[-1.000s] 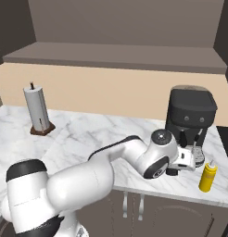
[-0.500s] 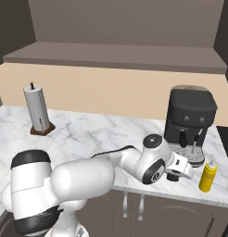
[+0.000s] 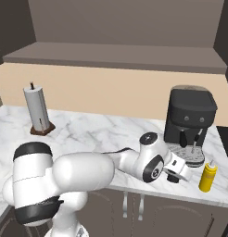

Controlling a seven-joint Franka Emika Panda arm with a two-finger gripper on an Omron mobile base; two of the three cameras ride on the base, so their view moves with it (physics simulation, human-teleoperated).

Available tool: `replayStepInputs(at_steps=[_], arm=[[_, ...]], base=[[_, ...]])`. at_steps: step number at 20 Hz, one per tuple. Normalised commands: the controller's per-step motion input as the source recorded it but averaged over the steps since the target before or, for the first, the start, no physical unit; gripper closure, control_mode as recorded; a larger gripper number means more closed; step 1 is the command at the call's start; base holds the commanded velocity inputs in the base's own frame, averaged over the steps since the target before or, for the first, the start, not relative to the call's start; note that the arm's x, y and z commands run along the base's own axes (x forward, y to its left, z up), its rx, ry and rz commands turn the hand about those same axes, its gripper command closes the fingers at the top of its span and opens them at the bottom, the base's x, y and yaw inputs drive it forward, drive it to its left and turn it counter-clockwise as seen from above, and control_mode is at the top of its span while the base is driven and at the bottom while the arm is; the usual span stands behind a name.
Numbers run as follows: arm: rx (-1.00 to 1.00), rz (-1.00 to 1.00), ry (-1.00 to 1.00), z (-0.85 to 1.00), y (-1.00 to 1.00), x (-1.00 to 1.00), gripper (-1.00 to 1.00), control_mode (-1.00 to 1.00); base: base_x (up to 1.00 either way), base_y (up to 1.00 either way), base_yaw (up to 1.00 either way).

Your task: Take 2 condiments from the cabinet and move them on the counter near the stove.Make sure the condiments are lined up with each other, next to each other.

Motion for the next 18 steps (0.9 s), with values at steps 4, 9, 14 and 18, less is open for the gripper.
replayStepInputs(at_steps=[4, 9, 14, 18], arm=[[0.00, -0.09, 0.00, 0.00, -0.16, 0.00, 1.00, -1.00], [0.00, 0.00, -0.01, 0.00, -0.21, 0.00, 1.00, -1.00], [0.00, 0.00, -0.06, -0.04, -0.17, -0.03, 1.00, -1.00], [0.00, 0.00, -0.06, -0.09, -0.14, 0.00, 1.00, -1.00]], base=[[0.00, 0.00, 0.00], [0.00, 0.00, 0.00], [0.00, 0.00, 0.00], [0.00, 0.00, 0.00]])
